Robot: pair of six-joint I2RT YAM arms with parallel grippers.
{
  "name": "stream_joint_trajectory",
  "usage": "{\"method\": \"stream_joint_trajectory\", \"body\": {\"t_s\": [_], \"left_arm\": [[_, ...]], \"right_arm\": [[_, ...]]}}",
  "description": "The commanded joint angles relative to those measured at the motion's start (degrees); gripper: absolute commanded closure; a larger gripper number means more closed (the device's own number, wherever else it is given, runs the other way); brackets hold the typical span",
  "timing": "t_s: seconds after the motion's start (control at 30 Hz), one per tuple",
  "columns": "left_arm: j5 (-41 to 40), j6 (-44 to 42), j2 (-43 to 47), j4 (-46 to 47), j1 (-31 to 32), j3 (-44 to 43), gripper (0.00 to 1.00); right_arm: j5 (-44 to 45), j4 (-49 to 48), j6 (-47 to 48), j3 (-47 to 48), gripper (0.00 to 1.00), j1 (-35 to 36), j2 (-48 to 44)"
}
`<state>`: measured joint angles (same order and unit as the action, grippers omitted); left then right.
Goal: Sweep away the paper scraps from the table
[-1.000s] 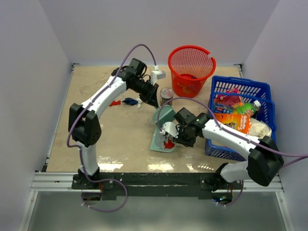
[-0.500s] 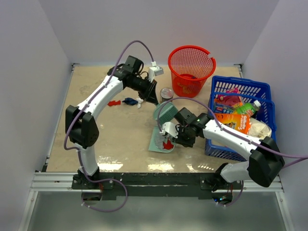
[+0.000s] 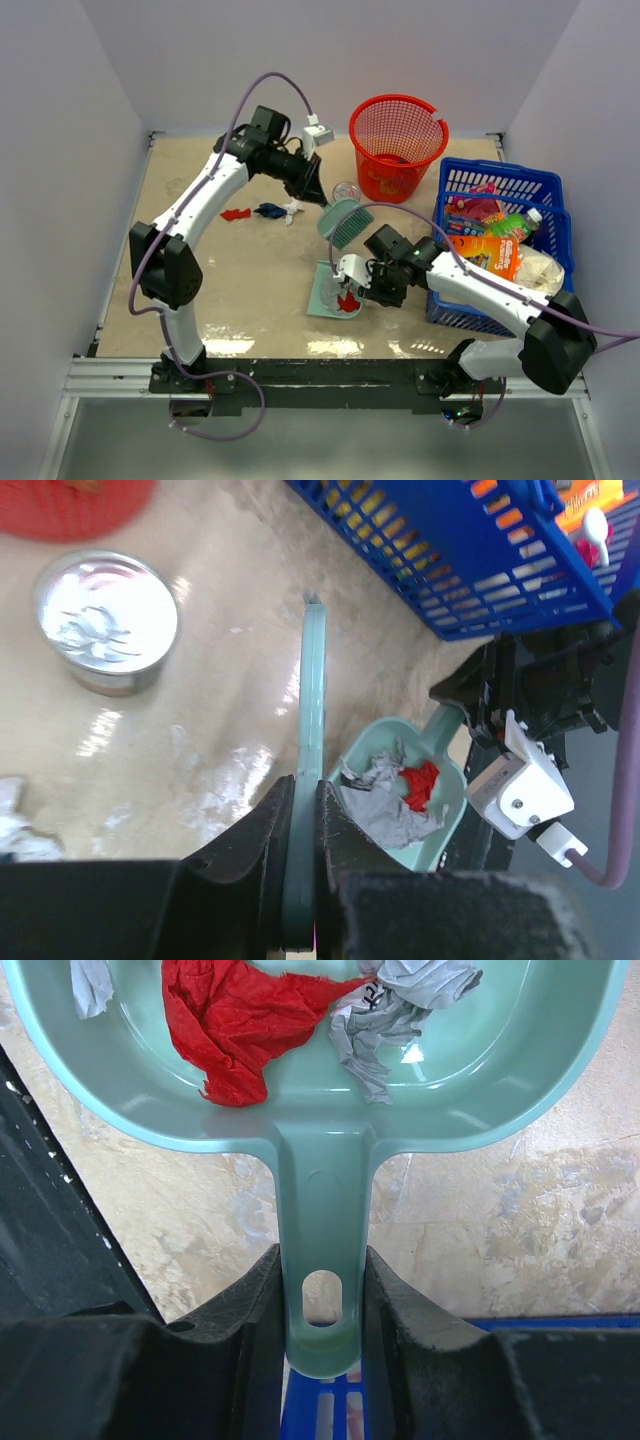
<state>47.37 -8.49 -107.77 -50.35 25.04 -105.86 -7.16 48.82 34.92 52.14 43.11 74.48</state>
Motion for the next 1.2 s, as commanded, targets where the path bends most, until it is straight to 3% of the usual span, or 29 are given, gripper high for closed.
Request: {"method": "stream_joint_trajectory", "body": {"t_s": [0.0, 0.23, 0.47, 0.6, 0.87, 1.0, 1.17], "left_arm": [[2.3, 2.3, 3.8, 5.2, -6.8, -5.3, 1.0], [-1.2, 3.1, 11.2, 10.3, -18.4, -3.0, 1.0], [-20.0, -0.4, 19.6, 12.5, -23.6, 11.2, 1.0], [-20.8, -0.7, 23.2, 12.7, -24.2, 19.7, 1.0], [-18.7, -0.4, 25.5, 12.1, -24.2, 25.3, 1.0], [-18.0, -0.6, 26.3, 12.0, -24.2, 26.5, 1.0], [-16.8, -0.2, 27.1, 12.2, -24.2, 28.0, 1.0]], "right_arm": [[-2.2, -0.5, 0.9, 2.0, 1.0, 0.1, -1.6], [-3.5, 1.5, 0.9, 11.5, 1.0, 0.2, -0.4], [-2.2, 0.5, -3.9, 25.4, 1.0, 0.0, 3.4], [-1.5, -1.9, -9.0, 34.2, 1.0, -2.5, 7.7], [-4.8, -3.0, -21.9, 54.8, 1.0, -15.9, 18.5], [1.4, -5.0, -25.8, 63.1, 1.0, -20.5, 22.9], [16.6, -7.1, -25.6, 71.2, 1.0, -24.2, 27.2]]}}
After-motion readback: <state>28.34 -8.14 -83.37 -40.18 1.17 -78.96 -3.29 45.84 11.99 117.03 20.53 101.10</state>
